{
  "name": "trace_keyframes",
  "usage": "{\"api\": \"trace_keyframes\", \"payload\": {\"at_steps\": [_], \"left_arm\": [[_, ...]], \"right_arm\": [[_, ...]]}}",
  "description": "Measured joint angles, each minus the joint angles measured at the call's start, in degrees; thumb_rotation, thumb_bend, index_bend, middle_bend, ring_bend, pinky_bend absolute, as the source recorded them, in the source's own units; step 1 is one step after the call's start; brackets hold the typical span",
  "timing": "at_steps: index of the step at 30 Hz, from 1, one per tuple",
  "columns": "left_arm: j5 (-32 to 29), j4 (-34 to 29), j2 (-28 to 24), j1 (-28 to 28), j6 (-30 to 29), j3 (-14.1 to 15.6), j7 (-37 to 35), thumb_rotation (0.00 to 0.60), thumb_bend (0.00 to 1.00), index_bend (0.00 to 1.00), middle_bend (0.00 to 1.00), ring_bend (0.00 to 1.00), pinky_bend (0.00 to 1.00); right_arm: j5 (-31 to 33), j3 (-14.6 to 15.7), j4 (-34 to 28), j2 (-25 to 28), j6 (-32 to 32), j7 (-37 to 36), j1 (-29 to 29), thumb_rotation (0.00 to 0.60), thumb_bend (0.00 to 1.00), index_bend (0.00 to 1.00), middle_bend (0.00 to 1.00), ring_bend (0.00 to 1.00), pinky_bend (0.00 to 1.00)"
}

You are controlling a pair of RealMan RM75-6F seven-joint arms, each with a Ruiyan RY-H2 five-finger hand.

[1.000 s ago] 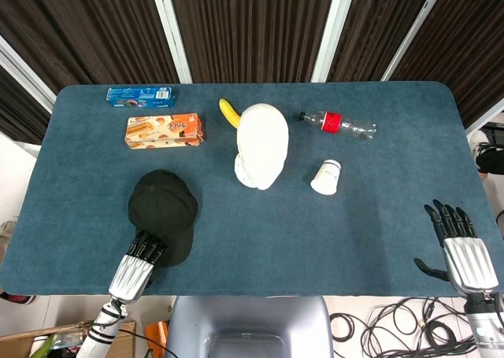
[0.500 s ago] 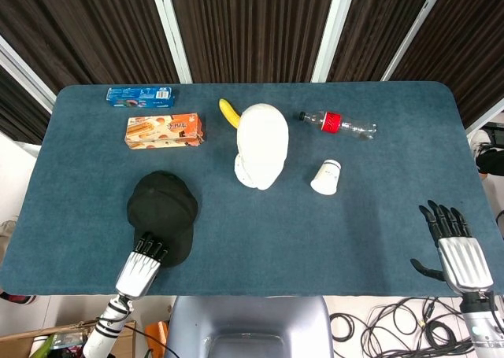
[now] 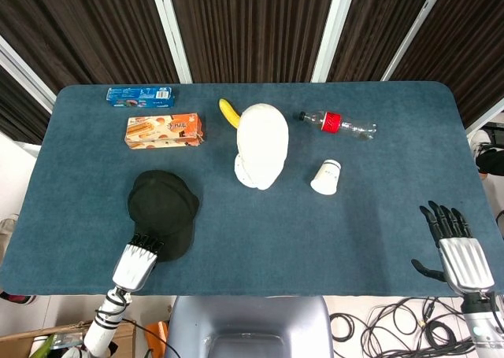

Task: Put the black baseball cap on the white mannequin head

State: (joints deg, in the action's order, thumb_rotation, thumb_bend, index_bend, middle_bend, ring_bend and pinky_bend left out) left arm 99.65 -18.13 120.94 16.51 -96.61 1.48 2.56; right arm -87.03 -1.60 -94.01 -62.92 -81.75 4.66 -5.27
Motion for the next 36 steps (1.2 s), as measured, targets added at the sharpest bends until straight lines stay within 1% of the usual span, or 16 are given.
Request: {"api": "trace_keyframes", "payload": {"at_steps": [9, 12, 18, 23, 29, 36], "left_arm": [[-1.7, 4.1, 1.5, 2.3, -8.2, -1.6, -5.9, 0.600, 0.38, 0.68, 0.71, 0.61, 0.67], [-3.2, 4.9, 1.5, 3.6, -10.8, -3.1, -7.9, 0.600, 0.38, 0.68, 0.71, 0.61, 0.67], [-5.4, 5.4, 0.0, 6.2, -14.5, -5.4, -9.0, 0.600, 0.42, 0.69, 0.72, 0.62, 0.68], [-6.8, 5.0, -1.9, 8.6, -16.8, -6.9, -9.2, 0.600, 0.43, 0.69, 0.73, 0.62, 0.68], [-7.3, 4.2, -5.0, 13.7, -18.0, -8.0, -8.0, 0.600, 0.45, 0.69, 0.73, 0.63, 0.69], [-7.8, 2.3, -7.9, 21.8, -15.7, -9.4, -6.0, 0.600, 0.45, 0.69, 0.73, 0.63, 0.69]], "right_arm": [[0.0, 0.1, 0.0, -0.1, 0.2, 0.4, -0.1, 0.600, 0.09, 0.00, 0.00, 0.00, 0.00], [0.1, 0.1, 0.0, -0.1, 0.1, 0.3, 0.0, 0.600, 0.09, 0.00, 0.00, 0.00, 0.00], [0.1, 0.1, 0.1, 0.0, 0.2, 0.2, 0.0, 0.600, 0.09, 0.00, 0.00, 0.00, 0.00], [0.1, 0.2, 0.1, 0.0, 0.2, 0.2, 0.0, 0.600, 0.09, 0.00, 0.00, 0.00, 0.00], [0.5, 0.0, 0.0, 0.0, 0.2, 0.1, 0.1, 0.600, 0.09, 0.00, 0.00, 0.00, 0.00], [1.2, -0.4, 0.0, 0.4, 0.0, -0.8, 0.2, 0.600, 0.09, 0.00, 0.00, 0.00, 0.00]]}}
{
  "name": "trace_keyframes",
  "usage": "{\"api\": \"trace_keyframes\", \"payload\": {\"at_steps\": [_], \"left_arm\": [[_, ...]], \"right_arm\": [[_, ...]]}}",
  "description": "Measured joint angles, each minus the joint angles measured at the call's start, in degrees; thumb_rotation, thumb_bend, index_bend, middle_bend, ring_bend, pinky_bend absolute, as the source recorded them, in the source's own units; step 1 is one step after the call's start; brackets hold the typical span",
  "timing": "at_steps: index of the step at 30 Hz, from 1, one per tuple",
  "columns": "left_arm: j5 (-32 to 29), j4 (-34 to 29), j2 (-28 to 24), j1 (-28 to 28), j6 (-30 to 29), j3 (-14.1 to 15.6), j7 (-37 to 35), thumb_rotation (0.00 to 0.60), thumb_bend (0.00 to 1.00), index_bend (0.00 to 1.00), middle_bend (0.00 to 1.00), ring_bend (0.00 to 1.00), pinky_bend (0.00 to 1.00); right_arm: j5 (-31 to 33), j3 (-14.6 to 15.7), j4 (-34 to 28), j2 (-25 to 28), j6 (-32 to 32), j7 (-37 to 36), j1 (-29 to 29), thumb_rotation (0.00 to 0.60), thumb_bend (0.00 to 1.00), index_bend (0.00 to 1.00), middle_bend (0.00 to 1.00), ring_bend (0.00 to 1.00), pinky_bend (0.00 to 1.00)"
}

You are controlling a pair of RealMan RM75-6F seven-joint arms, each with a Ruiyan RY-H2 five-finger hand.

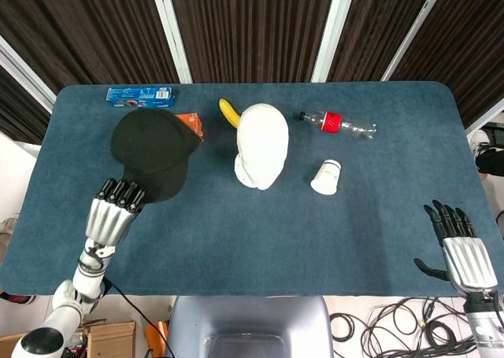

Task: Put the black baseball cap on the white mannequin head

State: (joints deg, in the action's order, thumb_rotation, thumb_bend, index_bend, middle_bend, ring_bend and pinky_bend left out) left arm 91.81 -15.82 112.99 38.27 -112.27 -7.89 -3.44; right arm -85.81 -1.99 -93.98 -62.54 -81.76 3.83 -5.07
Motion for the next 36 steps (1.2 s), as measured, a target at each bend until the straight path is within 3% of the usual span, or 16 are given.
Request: {"api": "trace_keyframes", "payload": {"at_steps": [15, 28, 36], "left_arm": [[-2.3, -5.1, -2.7, 17.6, 10.7, -4.5, 2.8, 0.600, 0.45, 0.69, 0.73, 0.63, 0.69], [-4.0, -4.3, 2.4, 28.4, 17.4, -6.9, 7.7, 0.600, 0.46, 0.69, 0.74, 0.64, 0.68], [-3.7, -2.4, 5.6, 31.5, 20.2, -6.0, 10.8, 0.600, 0.46, 0.70, 0.74, 0.64, 0.68]], "right_arm": [[2.2, -1.1, 0.8, 1.2, 1.5, -3.1, -0.5, 0.600, 0.09, 0.00, 0.00, 0.00, 0.00], [1.5, -0.7, 1.1, 1.9, 2.1, -5.4, -0.7, 0.600, 0.09, 0.00, 0.00, 0.00, 0.00], [0.9, -0.7, 1.2, 2.7, 2.1, -7.4, -0.8, 0.600, 0.09, 0.00, 0.00, 0.00, 0.00]]}}
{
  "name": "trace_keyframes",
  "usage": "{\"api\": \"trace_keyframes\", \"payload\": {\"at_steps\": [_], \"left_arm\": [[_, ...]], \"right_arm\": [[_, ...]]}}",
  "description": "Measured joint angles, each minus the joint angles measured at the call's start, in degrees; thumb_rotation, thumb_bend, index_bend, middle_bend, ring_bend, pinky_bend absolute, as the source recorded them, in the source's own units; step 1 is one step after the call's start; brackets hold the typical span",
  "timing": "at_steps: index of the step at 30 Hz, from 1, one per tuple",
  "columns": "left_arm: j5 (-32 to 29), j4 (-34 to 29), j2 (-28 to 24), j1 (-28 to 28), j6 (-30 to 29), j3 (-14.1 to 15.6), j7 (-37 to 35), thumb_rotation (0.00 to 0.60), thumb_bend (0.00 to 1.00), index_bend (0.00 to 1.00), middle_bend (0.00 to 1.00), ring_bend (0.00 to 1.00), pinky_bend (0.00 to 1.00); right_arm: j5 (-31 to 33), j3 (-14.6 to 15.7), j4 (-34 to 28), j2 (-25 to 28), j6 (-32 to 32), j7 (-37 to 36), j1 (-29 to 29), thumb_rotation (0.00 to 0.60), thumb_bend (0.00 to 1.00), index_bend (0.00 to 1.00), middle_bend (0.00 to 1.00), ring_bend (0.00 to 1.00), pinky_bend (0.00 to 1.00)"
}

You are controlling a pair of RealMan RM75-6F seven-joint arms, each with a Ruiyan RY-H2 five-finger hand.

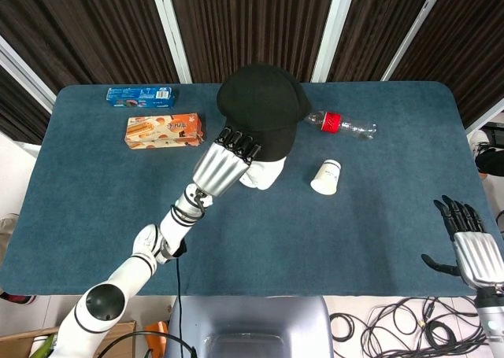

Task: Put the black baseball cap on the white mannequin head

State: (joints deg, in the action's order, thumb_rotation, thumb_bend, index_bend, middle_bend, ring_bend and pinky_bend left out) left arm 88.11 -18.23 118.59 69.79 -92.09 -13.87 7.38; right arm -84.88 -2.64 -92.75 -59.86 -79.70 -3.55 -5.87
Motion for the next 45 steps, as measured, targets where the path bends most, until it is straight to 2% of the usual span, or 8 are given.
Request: {"api": "trace_keyframes", "payload": {"at_steps": [20, 21, 23, 26, 28, 31, 34, 45], "left_arm": [[2.8, 2.1, 3.3, -4.2, 0.4, 6.4, 2.5, 0.600, 0.47, 0.69, 0.75, 0.64, 0.69], [2.7, 2.0, 3.4, -4.3, 0.5, 6.4, 2.5, 0.600, 0.46, 0.65, 0.73, 0.64, 0.69], [2.4, 1.8, 3.6, -4.6, 0.9, 6.3, 2.0, 0.600, 0.42, 0.47, 0.60, 0.59, 0.65], [1.4, 1.4, 3.9, -5.2, 2.5, 5.9, 2.8, 0.600, 0.35, 0.11, 0.30, 0.40, 0.49], [0.3, 0.5, 4.0, -5.6, 3.9, 5.2, 3.0, 0.600, 0.33, 0.02, 0.16, 0.29, 0.38], [-1.1, -1.9, 3.7, -6.2, 5.7, 4.1, 2.8, 0.600, 0.30, 0.00, 0.02, 0.15, 0.25], [-1.2, -3.8, 2.9, -6.7, 6.1, 4.1, 2.7, 0.600, 0.29, 0.00, 0.00, 0.03, 0.25], [0.6, -13.8, -1.4, -8.5, 4.3, 5.2, 4.5, 0.600, 0.28, 0.00, 0.00, 0.01, 0.25]], "right_arm": [[-0.9, 0.2, 0.4, 0.6, -1.2, -2.0, 0.5, 0.600, 0.09, 0.00, 0.00, 0.00, 0.00], [-0.9, 0.2, 0.4, 0.6, -1.2, -1.9, 0.5, 0.600, 0.09, 0.00, 0.00, 0.00, 0.00], [-1.0, 0.2, 0.4, 0.5, -1.1, -1.7, 0.5, 0.600, 0.09, 0.00, 0.00, 0.00, 0.00], [-0.9, 0.2, 0.4, 0.5, -1.1, -1.7, 0.5, 0.600, 0.09, 0.00, 0.00, 0.00, 0.00], [-0.9, 0.2, 0.4, 0.5, -1.2, -1.8, 0.5, 0.600, 0.09, 0.00, 0.00, 0.00, 0.00], [-0.7, 0.1, 0.4, 0.6, -1.4, -1.9, 0.6, 0.600, 0.09, 0.00, 0.00, 0.00, 0.00], [-0.5, 0.0, 0.5, 0.6, -1.3, -1.9, 0.6, 0.600, 0.09, 0.00, 0.00, 0.00, 0.00], [-0.7, 0.1, 0.3, 0.4, -1.2, -1.2, 0.5, 0.600, 0.09, 0.00, 0.00, 0.00, 0.00]]}}
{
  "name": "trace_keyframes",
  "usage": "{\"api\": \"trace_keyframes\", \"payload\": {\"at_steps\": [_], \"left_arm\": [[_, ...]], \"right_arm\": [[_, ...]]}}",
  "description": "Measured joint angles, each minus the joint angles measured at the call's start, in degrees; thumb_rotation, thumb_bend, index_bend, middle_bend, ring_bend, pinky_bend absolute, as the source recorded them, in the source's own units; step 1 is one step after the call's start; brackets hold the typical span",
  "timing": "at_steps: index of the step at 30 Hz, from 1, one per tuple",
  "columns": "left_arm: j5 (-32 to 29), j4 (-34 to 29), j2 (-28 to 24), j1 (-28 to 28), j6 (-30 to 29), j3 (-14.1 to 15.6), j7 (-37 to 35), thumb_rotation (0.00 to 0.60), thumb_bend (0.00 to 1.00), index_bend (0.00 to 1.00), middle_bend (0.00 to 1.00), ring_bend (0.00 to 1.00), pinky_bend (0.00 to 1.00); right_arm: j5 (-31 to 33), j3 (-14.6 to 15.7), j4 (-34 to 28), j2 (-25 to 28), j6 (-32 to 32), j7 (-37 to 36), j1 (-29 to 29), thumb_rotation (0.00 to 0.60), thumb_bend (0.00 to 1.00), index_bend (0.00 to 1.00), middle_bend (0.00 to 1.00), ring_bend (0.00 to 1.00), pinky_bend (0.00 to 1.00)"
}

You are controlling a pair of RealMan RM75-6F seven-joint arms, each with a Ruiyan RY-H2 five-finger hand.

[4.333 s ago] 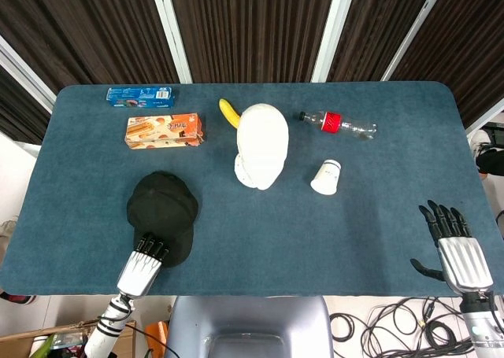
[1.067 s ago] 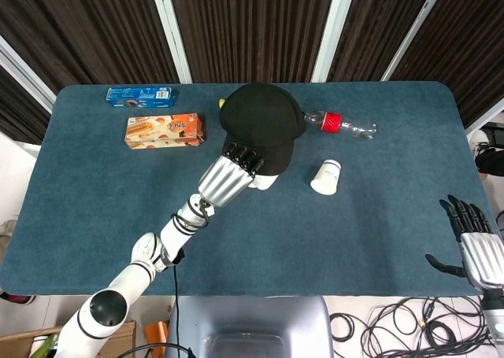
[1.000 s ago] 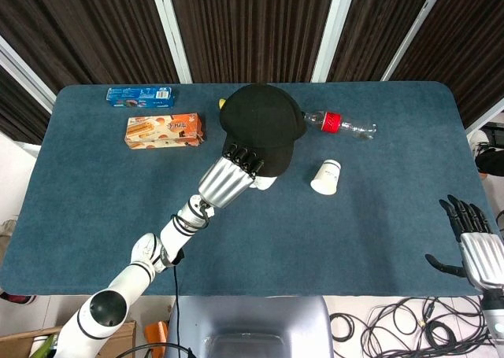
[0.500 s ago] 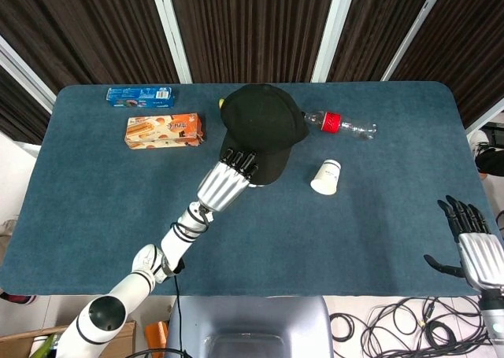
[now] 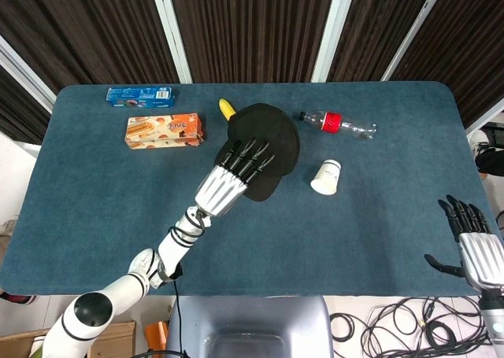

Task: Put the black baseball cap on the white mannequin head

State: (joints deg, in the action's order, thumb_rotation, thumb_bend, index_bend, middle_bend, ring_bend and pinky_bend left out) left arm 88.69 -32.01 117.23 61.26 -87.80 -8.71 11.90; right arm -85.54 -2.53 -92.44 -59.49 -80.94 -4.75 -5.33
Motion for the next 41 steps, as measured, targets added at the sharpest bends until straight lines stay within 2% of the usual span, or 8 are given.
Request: {"api": "trace_keyframes", "payload": {"at_steps": [4, 9, 16, 22, 26, 31, 37, 41], "left_arm": [[0.2, -6.4, -2.8, -1.2, -0.3, 0.1, 2.0, 0.600, 0.28, 0.00, 0.00, 0.01, 0.24], [-0.2, -18.7, -9.4, -3.7, -0.4, -0.1, 7.3, 0.600, 0.28, 0.00, 0.00, 0.01, 0.22], [-5.0, -43.3, -24.0, -10.5, 1.1, 0.5, 15.9, 0.600, 0.29, 0.00, 0.00, 0.01, 0.15], [-14.0, -61.9, -39.9, -19.9, 2.8, 2.4, 21.0, 0.600, 0.29, 0.00, 0.00, 0.01, 0.13], [-18.3, -65.1, -46.4, -28.0, 4.1, 5.8, 16.4, 0.600, 0.29, 0.00, 0.00, 0.00, 0.11], [-19.2, -65.2, -50.7, -34.2, 7.2, 10.4, 1.6, 0.600, 0.30, 0.00, 0.00, 0.00, 0.07], [-15.3, -59.3, -51.4, -43.4, 5.3, 13.2, -12.9, 0.600, 0.30, 0.00, 0.00, 0.00, 0.07], [-12.7, -56.4, -50.7, -46.1, 2.8, 13.3, -13.0, 0.600, 0.30, 0.00, 0.00, 0.00, 0.06]], "right_arm": [[-0.1, 0.1, -0.1, -0.1, 0.1, 0.3, -0.1, 0.600, 0.09, 0.00, 0.00, 0.00, 0.00], [-0.4, 0.3, -0.2, -0.2, 0.1, 0.8, -0.1, 0.600, 0.09, 0.00, 0.00, 0.00, 0.00], [-0.5, 0.4, -0.3, -0.5, 0.2, 1.8, -0.1, 0.600, 0.09, 0.00, 0.00, 0.00, 0.00], [-0.5, 0.5, -0.7, -0.9, 0.5, 3.4, -0.3, 0.600, 0.09, 0.00, 0.00, 0.00, 0.00], [0.0, 0.5, -1.1, -1.8, 1.2, 6.5, -0.6, 0.600, 0.09, 0.00, 0.00, 0.00, 0.00], [0.7, 0.5, -1.5, -2.6, 1.0, 8.4, -0.5, 0.600, 0.09, 0.00, 0.00, 0.00, 0.00], [1.8, 0.0, -1.6, -3.1, 1.0, 9.6, -0.5, 0.600, 0.09, 0.00, 0.00, 0.00, 0.00], [2.1, -0.2, -1.8, -3.4, 1.2, 10.4, -0.6, 0.600, 0.09, 0.00, 0.00, 0.00, 0.00]]}}
